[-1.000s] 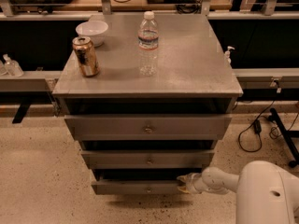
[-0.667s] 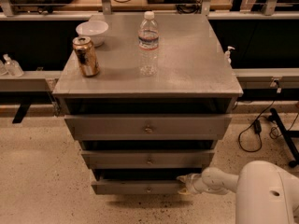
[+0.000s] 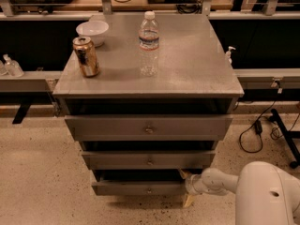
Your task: Open bottom drawer
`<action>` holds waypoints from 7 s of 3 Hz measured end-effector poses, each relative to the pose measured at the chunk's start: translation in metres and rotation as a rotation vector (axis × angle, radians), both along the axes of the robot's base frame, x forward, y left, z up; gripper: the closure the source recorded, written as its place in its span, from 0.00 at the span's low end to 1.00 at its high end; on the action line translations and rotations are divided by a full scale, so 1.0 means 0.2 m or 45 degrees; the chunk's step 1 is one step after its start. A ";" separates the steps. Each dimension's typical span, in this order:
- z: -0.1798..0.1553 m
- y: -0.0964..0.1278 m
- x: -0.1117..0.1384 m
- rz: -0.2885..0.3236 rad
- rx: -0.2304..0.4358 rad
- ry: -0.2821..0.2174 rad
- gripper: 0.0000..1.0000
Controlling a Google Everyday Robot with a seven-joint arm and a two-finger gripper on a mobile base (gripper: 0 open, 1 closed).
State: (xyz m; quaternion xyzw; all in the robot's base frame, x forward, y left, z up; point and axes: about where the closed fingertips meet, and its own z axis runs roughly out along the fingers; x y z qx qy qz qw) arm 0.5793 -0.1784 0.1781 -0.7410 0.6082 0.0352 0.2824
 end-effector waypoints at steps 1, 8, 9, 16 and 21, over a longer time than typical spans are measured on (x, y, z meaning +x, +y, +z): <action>-0.01 -0.01 -0.02 -0.010 0.037 0.038 0.00; 0.05 0.03 -0.20 0.039 0.209 0.170 0.82; 0.05 0.03 -0.20 0.039 0.209 0.170 0.59; -0.03 0.05 -0.33 0.033 0.255 0.382 0.43; 0.02 0.07 -0.44 0.082 0.246 0.447 0.17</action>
Offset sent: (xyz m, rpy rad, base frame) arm -0.0364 0.0045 0.0082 0.1575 0.1305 0.0138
